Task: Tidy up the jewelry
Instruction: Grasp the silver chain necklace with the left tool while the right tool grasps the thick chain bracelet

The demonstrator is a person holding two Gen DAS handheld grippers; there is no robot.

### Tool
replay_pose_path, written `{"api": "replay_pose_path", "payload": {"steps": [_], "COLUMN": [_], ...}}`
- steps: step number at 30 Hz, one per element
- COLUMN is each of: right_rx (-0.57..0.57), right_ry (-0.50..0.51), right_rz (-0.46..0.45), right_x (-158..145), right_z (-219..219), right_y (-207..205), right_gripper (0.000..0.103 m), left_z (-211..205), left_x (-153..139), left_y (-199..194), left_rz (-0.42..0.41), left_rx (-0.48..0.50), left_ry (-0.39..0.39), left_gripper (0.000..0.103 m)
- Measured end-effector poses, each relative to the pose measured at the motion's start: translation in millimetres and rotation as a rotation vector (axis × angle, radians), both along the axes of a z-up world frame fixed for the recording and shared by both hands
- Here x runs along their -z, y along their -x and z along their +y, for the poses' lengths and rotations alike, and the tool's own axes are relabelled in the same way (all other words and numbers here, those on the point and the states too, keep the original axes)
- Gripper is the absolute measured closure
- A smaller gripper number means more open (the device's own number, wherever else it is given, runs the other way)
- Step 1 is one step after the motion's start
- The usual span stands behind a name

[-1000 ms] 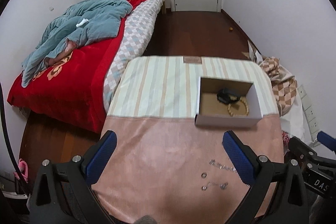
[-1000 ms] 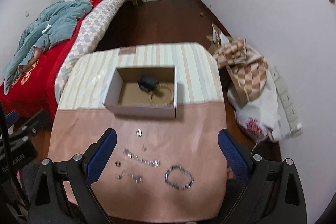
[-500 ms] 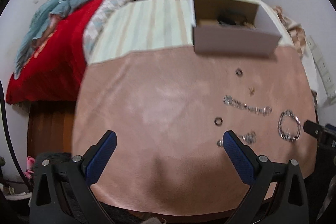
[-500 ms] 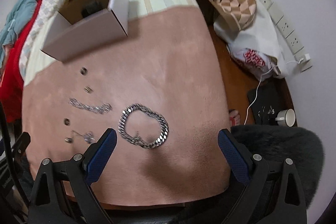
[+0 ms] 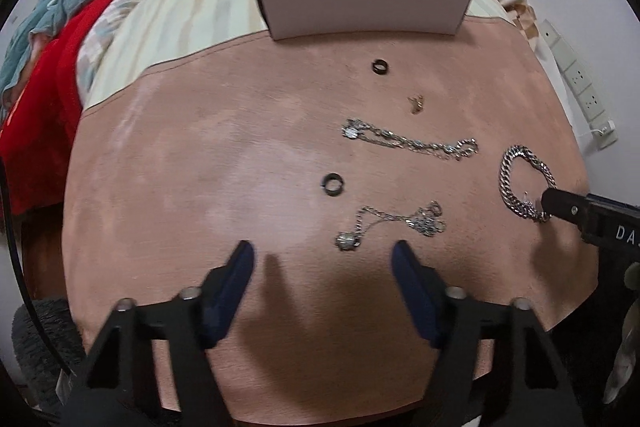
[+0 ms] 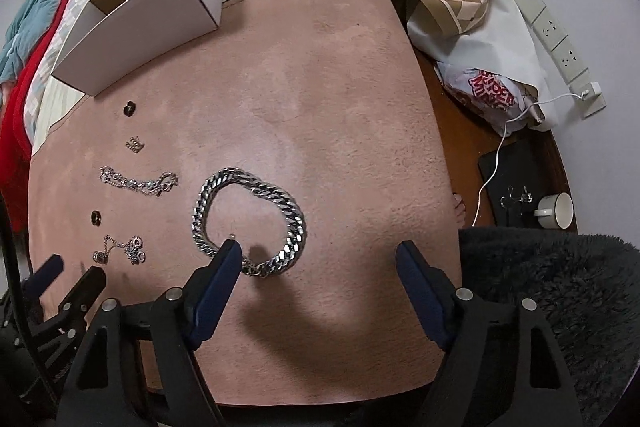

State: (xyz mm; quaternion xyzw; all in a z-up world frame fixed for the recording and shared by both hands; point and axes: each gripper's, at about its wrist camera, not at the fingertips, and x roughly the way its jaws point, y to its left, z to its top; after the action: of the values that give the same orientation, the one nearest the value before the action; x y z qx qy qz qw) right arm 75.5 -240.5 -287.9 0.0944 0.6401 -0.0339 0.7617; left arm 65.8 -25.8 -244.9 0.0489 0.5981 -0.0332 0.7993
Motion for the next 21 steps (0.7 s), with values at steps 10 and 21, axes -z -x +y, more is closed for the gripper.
{"api": "replay_pose_path", "payload": {"steps": [10, 21], "right_rx": [0.007, 0.0], "right_ry": [0.006, 0.011], "right_rz": [0.0, 0.0], "right_x": [-0.7, -2.2], "right_z": [-1.6, -2.4], "right_y": [-1.0, 0.1], "right_gripper": [0.022, 0.023], "left_z": [-7.0, -7.7], "left_x": [8.1, 7.9], "left_y": [-5.5, -7.3], "left_rz": [0.027, 0.024], "left_rx": [0.019, 0.021], "left_ry": [0.02, 0.051], "left_gripper": [0.072, 0.095]}}
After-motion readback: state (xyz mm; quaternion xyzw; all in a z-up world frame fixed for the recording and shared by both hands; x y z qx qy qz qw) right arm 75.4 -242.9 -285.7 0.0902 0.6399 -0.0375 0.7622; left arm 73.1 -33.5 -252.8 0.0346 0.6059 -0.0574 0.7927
